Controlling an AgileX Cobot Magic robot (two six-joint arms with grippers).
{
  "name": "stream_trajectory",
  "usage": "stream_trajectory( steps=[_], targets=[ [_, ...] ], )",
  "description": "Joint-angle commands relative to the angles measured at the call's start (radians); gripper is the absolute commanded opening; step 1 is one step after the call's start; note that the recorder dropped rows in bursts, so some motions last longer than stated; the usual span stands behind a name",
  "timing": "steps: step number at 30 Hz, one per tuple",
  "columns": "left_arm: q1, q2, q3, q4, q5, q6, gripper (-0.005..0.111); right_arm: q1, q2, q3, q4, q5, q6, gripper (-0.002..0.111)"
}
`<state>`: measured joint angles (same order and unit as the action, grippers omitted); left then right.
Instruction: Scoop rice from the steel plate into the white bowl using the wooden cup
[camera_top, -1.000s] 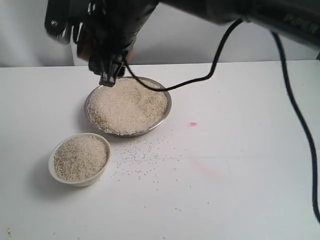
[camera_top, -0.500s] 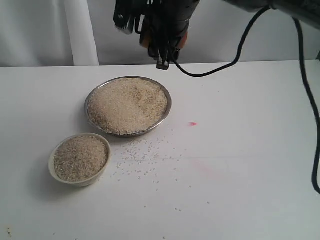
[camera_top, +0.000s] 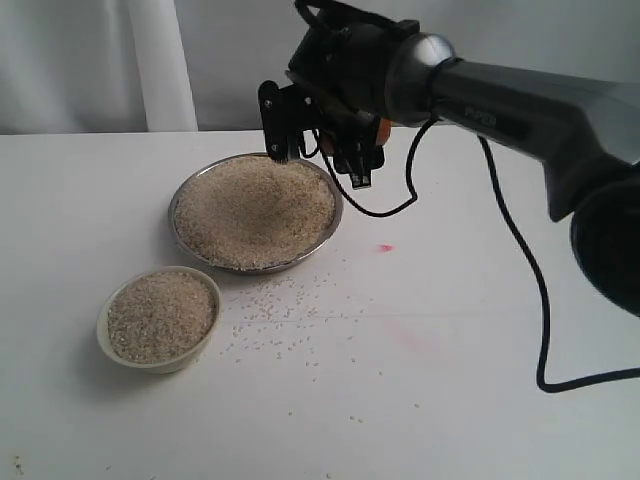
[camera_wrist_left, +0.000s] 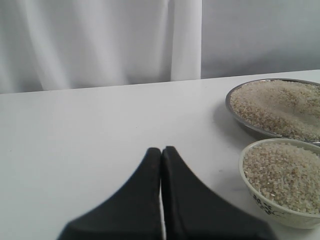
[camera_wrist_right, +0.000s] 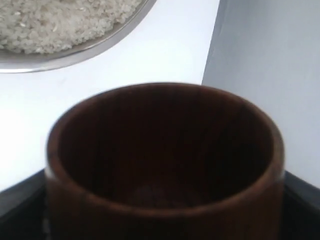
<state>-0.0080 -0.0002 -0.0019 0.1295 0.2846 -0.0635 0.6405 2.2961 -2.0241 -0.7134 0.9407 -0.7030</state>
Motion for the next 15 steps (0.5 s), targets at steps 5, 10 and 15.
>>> stream_trajectory(
  steps=[5,10,15],
  targets=[
    [-0.003,0.0,0.002,-0.008,-0.011,-0.006,0.0,0.01,0.095,-0.152,0.051,0.004,-0.04,0.0],
    [-0.003,0.0,0.002,-0.008,-0.011,-0.006,0.0,0.043,0.15,-0.171,0.07,0.009,-0.081,0.0],
    [-0.003,0.0,0.002,-0.008,-0.011,-0.006,0.0,0.047,0.189,-0.171,0.044,0.008,-0.074,0.0]
  ],
)
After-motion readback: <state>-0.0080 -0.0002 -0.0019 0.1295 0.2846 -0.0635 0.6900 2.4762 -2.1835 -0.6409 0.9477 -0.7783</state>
